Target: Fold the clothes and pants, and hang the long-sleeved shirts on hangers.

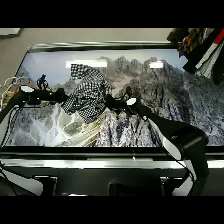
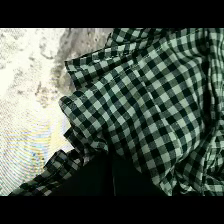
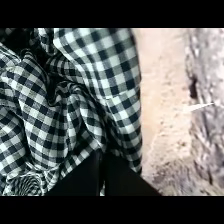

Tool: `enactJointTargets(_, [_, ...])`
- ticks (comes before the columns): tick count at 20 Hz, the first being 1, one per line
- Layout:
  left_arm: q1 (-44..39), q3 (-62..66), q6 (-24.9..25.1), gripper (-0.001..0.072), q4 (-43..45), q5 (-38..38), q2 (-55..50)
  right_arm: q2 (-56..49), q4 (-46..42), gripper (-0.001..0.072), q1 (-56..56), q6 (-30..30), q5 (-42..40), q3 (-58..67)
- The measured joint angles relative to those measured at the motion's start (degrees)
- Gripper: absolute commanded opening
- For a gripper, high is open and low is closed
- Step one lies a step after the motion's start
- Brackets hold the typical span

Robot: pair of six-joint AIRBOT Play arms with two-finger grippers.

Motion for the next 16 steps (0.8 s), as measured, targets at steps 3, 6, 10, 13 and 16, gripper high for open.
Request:
enactJointTargets(3, [0.0, 0.13, 0.37, 0.0026, 0.02, 0.0, 1.36, 1.14, -0.42, 0.0029, -0.28, -1.46, 0.96, 0.28])
enactJointTargets(6, [0.0, 1.51, 0.68, 0.0026, 0.13, -0.04, 4.66, 6.25, -4.72, 0.0029, -2.43, -2.14, 1.84, 0.39])
enactJointTargets(10, [-0.04, 6.43, 0.85, 0.0026, 0.22, -0.11, 13.05, 18.47, -13.2, 0.0029, -6.38, -2.51, 4.26, 1.77])
enactJointTargets(13, [-0.07, 10.51, 0.92, 0.0027, 0.2, -0.11, 22.6, 29.59, -21.31, 0.0029, -7.82, -2.51, 6.75, 5.25])
enactJointTargets(16, [-0.07, 12.9, 0.96, 0.0028, 0.15, -0.04, 34.93, 41.13, -28.22, 0.0029, -8.37, -2.32, 10.38, 10.08])
